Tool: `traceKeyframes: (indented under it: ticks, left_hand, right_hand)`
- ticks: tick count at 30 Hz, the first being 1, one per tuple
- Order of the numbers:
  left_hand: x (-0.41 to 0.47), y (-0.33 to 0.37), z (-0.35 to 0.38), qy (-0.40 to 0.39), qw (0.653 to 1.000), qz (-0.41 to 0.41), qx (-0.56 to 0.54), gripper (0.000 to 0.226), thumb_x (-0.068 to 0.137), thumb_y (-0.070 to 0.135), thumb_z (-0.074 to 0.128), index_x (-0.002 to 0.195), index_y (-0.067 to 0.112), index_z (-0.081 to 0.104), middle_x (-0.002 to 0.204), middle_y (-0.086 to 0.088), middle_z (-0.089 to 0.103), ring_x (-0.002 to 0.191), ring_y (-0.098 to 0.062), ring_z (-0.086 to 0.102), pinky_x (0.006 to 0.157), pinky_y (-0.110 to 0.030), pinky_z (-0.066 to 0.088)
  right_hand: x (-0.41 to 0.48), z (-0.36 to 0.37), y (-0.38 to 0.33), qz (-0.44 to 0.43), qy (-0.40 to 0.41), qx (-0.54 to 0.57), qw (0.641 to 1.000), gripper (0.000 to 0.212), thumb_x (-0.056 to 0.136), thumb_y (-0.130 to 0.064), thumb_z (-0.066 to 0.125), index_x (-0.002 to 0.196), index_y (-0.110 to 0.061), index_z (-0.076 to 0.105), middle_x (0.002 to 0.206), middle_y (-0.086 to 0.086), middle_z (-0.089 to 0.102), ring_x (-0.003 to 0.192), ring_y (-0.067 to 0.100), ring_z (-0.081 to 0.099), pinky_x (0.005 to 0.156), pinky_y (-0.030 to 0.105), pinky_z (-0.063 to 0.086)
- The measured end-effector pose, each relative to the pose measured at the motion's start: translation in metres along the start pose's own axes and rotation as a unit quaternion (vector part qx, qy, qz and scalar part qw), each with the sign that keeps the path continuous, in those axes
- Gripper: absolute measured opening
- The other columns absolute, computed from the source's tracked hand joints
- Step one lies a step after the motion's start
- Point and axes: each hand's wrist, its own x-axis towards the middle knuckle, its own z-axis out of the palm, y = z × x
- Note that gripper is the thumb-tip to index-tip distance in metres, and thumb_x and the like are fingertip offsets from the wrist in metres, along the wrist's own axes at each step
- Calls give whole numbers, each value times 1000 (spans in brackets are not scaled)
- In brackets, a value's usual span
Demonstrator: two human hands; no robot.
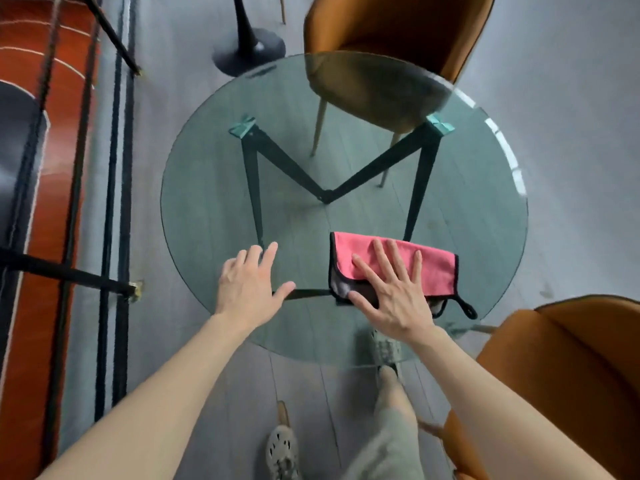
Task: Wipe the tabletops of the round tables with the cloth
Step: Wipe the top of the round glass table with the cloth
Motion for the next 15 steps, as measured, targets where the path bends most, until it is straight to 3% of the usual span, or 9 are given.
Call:
traceKeyframes:
  ticks: [5,10,15]
  left_hand:
    - [-26,0,25,26,1000,5,-7,81,97,70,44,161,22,40,164,-11,38,142,-32,37,121,-49,31]
    - [-30,-4,38,61,998,11,-14,80,98,74,36,162,26,37,166,-8,36,137,-31,38,120,-49,31]
    - [-30,-9,42,66,997,26,-30,81,99,75,27,163,26,35,167,-8,35,137,-30,39,120,-48,31]
  right_hand:
    - [-55,14,-61,12,15,16,1000,74,106,-78,33,172,-49,20,184,0,-11,169,26,-15,129,76,0]
    - [-78,17,-84,20,16,13,1000,70,107,-80,27,171,-52,19,184,-3,-12,169,26,-18,128,77,-4]
    - [-60,13,-64,34,1,23,999,76,100,-88,20,169,-57,15,182,-10,-17,167,18,-24,127,77,-10]
